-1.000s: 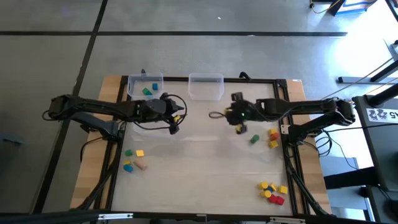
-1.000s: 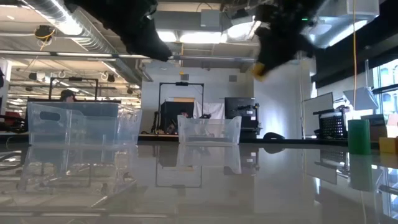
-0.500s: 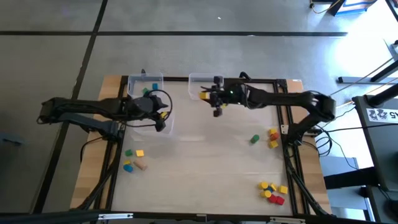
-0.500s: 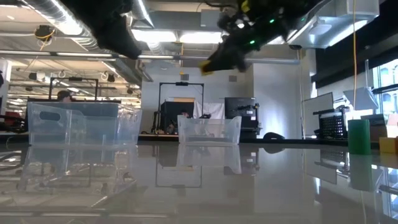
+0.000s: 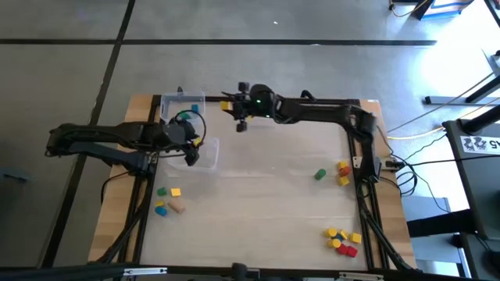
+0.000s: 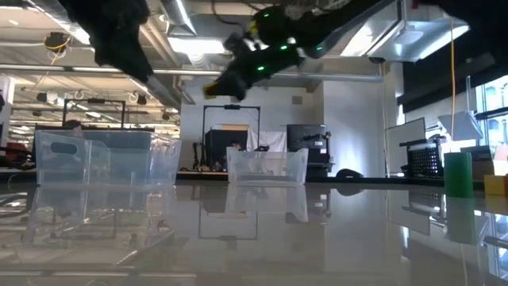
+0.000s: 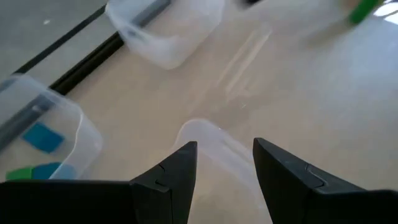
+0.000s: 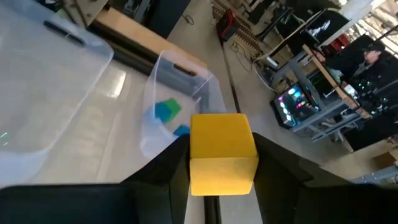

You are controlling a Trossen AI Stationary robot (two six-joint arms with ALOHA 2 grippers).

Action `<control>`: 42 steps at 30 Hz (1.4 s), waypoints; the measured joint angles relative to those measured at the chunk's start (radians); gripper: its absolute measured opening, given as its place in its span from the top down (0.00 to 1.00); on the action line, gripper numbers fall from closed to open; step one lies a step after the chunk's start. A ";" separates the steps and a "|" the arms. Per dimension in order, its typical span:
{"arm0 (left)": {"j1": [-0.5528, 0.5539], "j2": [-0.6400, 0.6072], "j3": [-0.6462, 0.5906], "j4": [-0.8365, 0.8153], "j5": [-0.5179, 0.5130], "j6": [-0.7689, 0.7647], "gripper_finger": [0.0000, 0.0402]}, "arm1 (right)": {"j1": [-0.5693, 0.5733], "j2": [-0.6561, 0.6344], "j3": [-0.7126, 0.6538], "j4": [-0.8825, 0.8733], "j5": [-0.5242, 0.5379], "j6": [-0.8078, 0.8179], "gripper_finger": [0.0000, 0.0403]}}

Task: Sort blocks by size
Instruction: Put the yellow square game block into the top left transparent bin

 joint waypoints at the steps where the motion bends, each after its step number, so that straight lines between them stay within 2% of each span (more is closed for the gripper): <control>1: -0.004 -0.017 0.005 -0.003 0.000 0.001 0.61 | 0.000 0.028 0.038 -0.001 0.000 0.000 0.64; 10: -0.010 -0.136 0.013 0.004 -0.013 0.025 0.61 | 0.001 0.257 0.329 0.054 -0.003 0.007 0.64; 18: -0.011 -0.151 0.013 0.004 -0.013 0.003 0.61 | 0.001 0.458 0.534 0.146 0.012 0.010 0.63; 24: -0.011 -0.150 0.013 0.005 -0.013 0.022 0.61 | 0.001 0.584 0.639 0.201 0.031 0.014 0.63; 31: -0.011 -0.149 -0.014 0.040 -0.013 0.031 0.61 | 0.002 0.656 0.665 0.231 0.036 0.030 0.63; 42: -0.011 -0.145 -0.018 0.047 -0.013 0.060 0.61 | 0.001 0.659 0.665 0.251 0.096 0.063 0.63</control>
